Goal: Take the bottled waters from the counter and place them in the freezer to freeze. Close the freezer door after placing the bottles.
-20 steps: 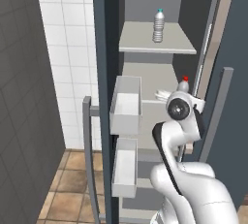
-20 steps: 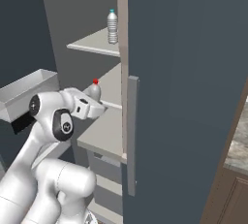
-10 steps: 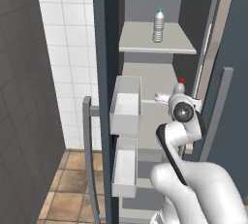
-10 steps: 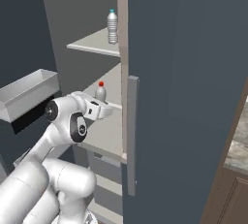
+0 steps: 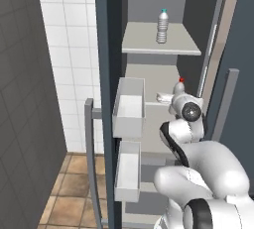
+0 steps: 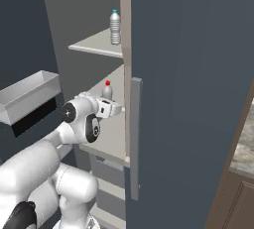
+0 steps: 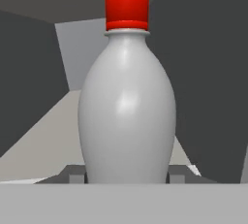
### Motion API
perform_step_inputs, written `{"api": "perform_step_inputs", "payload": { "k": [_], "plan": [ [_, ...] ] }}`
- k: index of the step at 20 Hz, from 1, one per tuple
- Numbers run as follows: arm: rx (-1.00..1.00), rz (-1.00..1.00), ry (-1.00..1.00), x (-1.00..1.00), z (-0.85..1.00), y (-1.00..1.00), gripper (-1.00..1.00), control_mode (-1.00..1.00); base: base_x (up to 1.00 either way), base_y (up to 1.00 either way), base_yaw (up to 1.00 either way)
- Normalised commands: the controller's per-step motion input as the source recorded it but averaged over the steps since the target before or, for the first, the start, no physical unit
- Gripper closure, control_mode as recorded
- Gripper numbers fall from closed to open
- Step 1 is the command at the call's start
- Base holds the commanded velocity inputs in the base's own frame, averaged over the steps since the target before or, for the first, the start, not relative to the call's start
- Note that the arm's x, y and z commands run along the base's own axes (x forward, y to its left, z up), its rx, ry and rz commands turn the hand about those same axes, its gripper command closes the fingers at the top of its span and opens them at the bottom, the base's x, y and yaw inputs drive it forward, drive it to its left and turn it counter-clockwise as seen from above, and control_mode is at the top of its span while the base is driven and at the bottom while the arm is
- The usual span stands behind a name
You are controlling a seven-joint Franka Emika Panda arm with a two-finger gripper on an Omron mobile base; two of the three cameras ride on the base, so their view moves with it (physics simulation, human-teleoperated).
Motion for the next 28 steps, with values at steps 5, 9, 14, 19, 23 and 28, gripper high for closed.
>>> {"api": "perform_step_inputs", "payload": {
  "k": [5,9,14,19,23,28],
  "plan": [
    [-0.01,0.01,-0.06,0.21,0.02,0.19,1.0,-1.0,0.0,0.0,0.0],
    [0.0,0.0,-0.01,0.15,0.07,0.09,1.0,-1.0,0.0,0.0,0.0],
    [0.01,0.0,0.01,0.36,0.21,0.0,1.0,-1.0,0.0,0.0,0.0],
    [0.02,0.0,0.0,0.18,0.51,0.0,1.0,-1.0,0.0,0.0,0.0],
    [0.0,0.0,0.05,0.32,0.09,0.0,1.0,-1.0,0.0,0.0,0.0],
    [0.0,0.01,0.01,0.47,-0.17,0.0,1.0,-1.0,0.0,0.0,0.0]
  ]
}}
